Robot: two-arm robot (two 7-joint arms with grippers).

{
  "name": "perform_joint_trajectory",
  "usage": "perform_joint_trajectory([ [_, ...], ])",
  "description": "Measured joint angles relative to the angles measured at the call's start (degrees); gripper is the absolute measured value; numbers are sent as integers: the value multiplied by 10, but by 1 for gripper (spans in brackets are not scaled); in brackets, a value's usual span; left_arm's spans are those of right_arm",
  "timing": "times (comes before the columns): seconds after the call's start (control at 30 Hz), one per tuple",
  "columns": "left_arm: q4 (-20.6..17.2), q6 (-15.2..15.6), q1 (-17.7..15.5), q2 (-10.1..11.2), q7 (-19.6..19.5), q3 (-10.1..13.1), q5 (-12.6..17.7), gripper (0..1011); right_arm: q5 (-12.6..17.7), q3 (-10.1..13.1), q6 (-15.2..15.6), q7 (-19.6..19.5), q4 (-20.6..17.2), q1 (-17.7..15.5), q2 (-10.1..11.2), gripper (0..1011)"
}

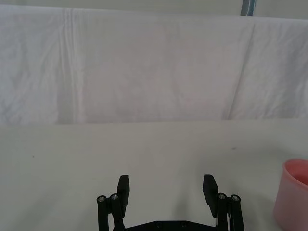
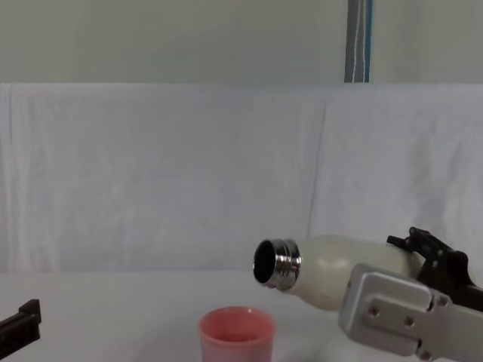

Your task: Grasp the thermos with one hand and pour water into the cup lid.

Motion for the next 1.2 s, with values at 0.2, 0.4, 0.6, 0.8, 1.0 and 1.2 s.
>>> perform_joint_trajectory([
  [0.2, 0, 0, 0, 0, 0, 0, 0, 1001, -14, -8, 3, -2, 4, 5, 3, 962],
  [0.4, 0, 0, 0, 0, 0, 0, 0, 1001, -25, -16, 5, -5, 8, 10, 6, 962],
  [0.6, 0, 0, 0, 0, 0, 0, 0, 1001, -34, -21, 7, -7, 11, 14, 8, 962],
  [0.8, 0, 0, 0, 0, 0, 0, 0, 1001, -42, -27, 9, -10, 14, 19, 9, 962],
  [1.0, 0, 0, 0, 0, 0, 0, 0, 1001, -47, -30, 10, -12, 17, 24, 10, 962],
  [1.2, 0, 0, 0, 0, 0, 0, 0, 1001, -52, -34, 10, -13, 22, 30, 10, 962],
])
